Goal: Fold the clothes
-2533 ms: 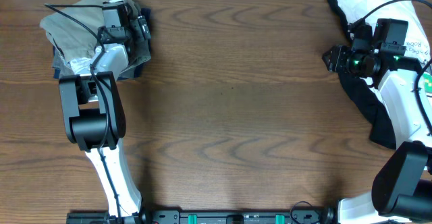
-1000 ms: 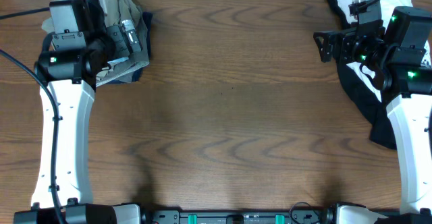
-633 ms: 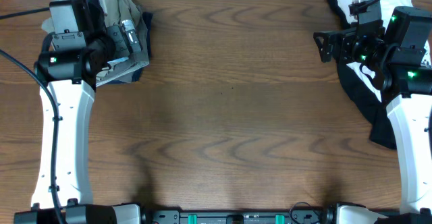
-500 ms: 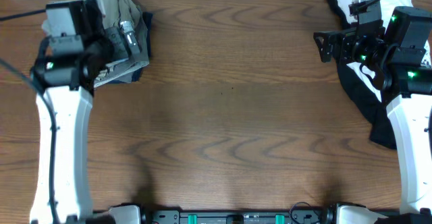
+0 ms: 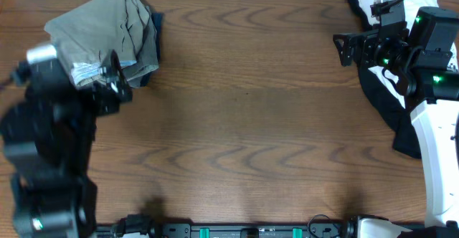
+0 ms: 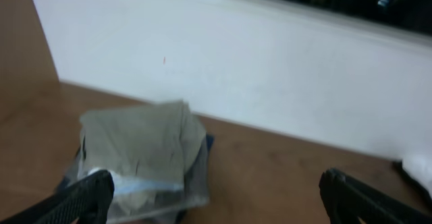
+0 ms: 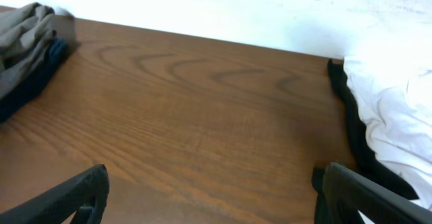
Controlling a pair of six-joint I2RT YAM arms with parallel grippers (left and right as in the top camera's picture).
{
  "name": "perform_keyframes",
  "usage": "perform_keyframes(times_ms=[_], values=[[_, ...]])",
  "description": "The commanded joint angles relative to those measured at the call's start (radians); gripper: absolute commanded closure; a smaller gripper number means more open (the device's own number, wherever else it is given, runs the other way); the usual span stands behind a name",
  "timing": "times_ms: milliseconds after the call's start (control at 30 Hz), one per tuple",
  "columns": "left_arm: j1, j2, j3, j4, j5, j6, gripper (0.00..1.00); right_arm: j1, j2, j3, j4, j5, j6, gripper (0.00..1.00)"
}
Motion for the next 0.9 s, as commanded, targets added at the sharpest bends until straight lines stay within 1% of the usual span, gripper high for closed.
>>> perform_keyframes(times_ms=[0,33,167,400,533,700,767,867], values=[[0.002,-0.113,-0.178,0.099,-0.018,0.012,0.02,0.006,-0.005,0.014,0.0,0.0,-0.014,0.01],[0.002,-0.164,-0.243,0.141,-0.017,0.01,0.02,0.006,-0.005,0.014,-0.001,0.0,-0.014,0.01],[0.002,-0.334,-0.444,0.23,-0.011,0.008,0.02,0.006,-0.005,0.014,-0.001,0.0,-0.014,0.01],[0.002,-0.575,-0.746,0.393,-0.007,-0.008,0.02,0.006,-0.005,0.014,-0.001,0.0,-0.014,0.01],[0.001,-0.661,-0.903,0.513,-0.007,-0.028,0.02,0.006,-0.005,0.014,0.0,0.0,-0.014,0.02],[0.001,-0.733,-1.059,0.626,-0.007,-0.029,0.02,0.006,-0.005,0.014,0.0,0.0,-0.014,0.01],[0.001,-0.752,-1.1,0.657,-0.007,-0.029,0.02,0.006,-0.005,0.014,-0.001,0.0,-0.014,0.01],[0.001,-0.773,-1.131,0.661,-0.008,-0.028,0.02,0.006,-0.005,0.014,-0.001,0.0,-0.014,0.01]])
